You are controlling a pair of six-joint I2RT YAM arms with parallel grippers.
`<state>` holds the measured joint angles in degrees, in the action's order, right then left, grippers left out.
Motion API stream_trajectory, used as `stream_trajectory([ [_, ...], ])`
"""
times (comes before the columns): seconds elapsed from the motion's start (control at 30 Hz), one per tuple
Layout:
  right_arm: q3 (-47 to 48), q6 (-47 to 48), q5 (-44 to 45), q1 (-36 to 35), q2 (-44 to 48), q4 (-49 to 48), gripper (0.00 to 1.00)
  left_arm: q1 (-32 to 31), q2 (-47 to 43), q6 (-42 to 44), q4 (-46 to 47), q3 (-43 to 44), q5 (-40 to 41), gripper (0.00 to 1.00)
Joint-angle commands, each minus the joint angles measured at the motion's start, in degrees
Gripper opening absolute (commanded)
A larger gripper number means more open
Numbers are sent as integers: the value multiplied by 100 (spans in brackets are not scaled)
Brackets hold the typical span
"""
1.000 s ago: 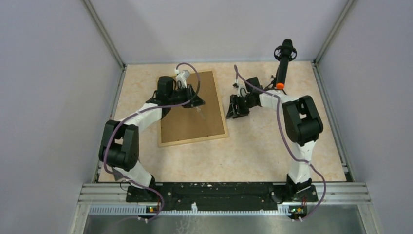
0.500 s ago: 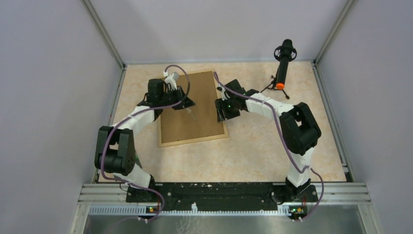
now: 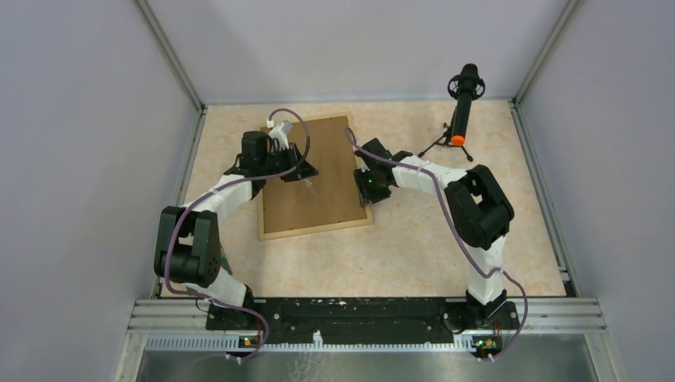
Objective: Take the photo out of the frame
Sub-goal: Adjust the photo frame at the center of the board.
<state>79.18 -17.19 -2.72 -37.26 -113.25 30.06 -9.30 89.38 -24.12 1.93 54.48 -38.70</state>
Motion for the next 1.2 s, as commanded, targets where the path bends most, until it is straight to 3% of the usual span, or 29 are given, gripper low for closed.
stream_trajectory([
  [0.0, 111, -264, 255, -61, -252, 9, 38, 31, -252, -42, 228, -66, -40, 0],
  [0.2, 141, -311, 462, -70, -410, 205, 16, 42, -296, 67, 165, -60, 8, 0],
  [0.3, 51, -191, 431, 59, -340, 227, 0, 57, -299, 120, 125, -43, -10, 0],
  [0.57, 5, 842, -56, 498, -236, 301, 0, 68, -222, 349, -67, 30, -248, 0],
  [0.9, -356, 3990, -766, 753, -44, 188, 0, 69, -149, 523, -167, 171, -460, 0],
  [1.17, -401, 6164, -1446, 1518, -83, 718, 0, 82, -280, 812, -566, 313, -376, 0],
])
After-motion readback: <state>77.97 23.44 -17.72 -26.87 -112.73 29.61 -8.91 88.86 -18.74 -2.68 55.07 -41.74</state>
